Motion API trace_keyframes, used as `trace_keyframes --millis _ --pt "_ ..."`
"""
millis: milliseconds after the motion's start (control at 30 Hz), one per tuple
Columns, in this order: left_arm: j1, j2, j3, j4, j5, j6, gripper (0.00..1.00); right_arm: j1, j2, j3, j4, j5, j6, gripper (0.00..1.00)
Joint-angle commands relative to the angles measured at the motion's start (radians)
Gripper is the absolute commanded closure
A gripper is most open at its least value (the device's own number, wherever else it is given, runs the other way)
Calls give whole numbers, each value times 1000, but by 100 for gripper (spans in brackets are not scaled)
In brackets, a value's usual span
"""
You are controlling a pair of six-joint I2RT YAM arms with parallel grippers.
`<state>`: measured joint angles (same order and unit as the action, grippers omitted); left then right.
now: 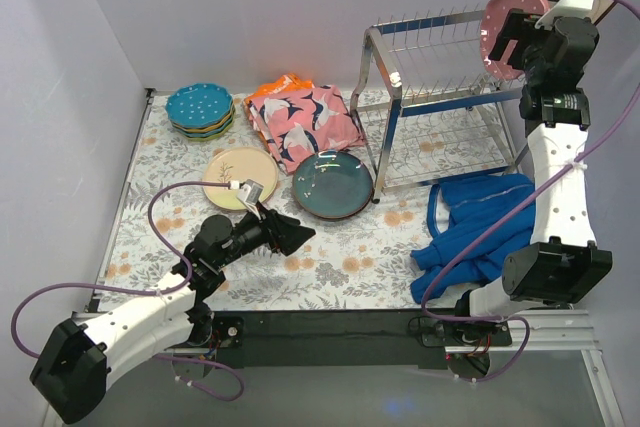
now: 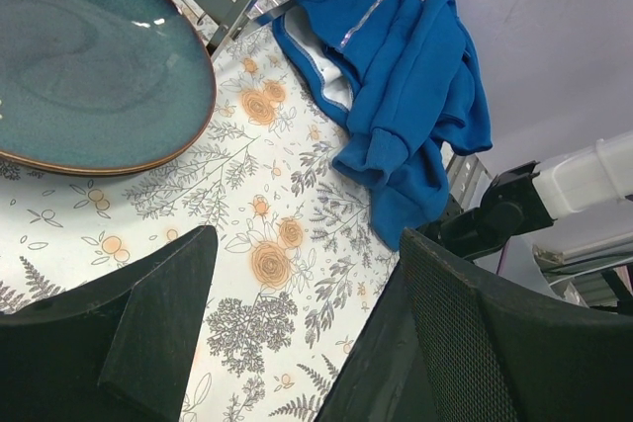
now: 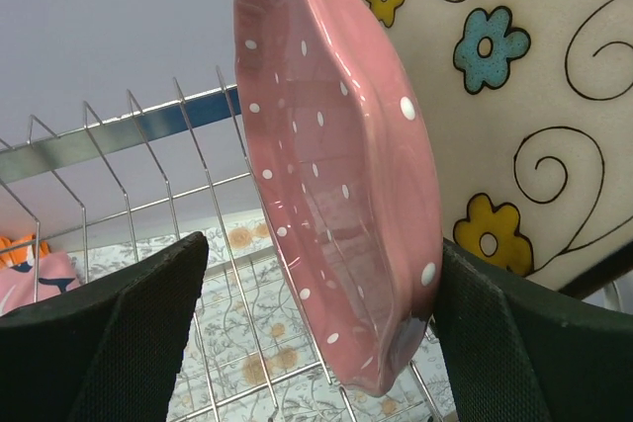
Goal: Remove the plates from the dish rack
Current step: Unload the plate from the dish rack.
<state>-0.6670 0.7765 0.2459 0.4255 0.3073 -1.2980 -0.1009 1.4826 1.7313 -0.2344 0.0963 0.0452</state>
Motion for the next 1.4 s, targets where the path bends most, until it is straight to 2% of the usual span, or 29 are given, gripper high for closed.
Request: trace_keyframes --millis 0,167,300,700,867,1067,1100,1167,1200,1267,1367 --pt "-3 4 10 1 12 9 28 -3 -8 -1 99 -23 -10 9" --pt "-3 4 6 12 18 5 28 -3 -5 -19 125 -47 -4 8" --pt "-3 10 6 18 29 2 28 -3 27 -38 155 -135 -5 12" --pt "-3 1 3 16 27 2 28 -3 94 -27 224 -71 -39 19" --pt "-3 3 3 19 26 2 28 -3 90 -26 265 -61 -44 28" --pt "-3 12 1 25 27 0 28 -3 68 -35 302 -66 -87 58" --pt "-3 15 1 25 27 0 28 -3 59 -42 308 -66 -93 67" --pt "-3 20 3 27 27 0 28 -3 50 -49 326 -64 -96 78" --pt "-3 23 4 29 27 0 28 -3 48 -50 333 -61 -100 88" --pt "-3 30 6 29 27 2 28 -3 48 -49 345 -55 -100 98" --pt "-3 33 7 24 23 6 28 -3 50 -44 353 -37 -94 99"
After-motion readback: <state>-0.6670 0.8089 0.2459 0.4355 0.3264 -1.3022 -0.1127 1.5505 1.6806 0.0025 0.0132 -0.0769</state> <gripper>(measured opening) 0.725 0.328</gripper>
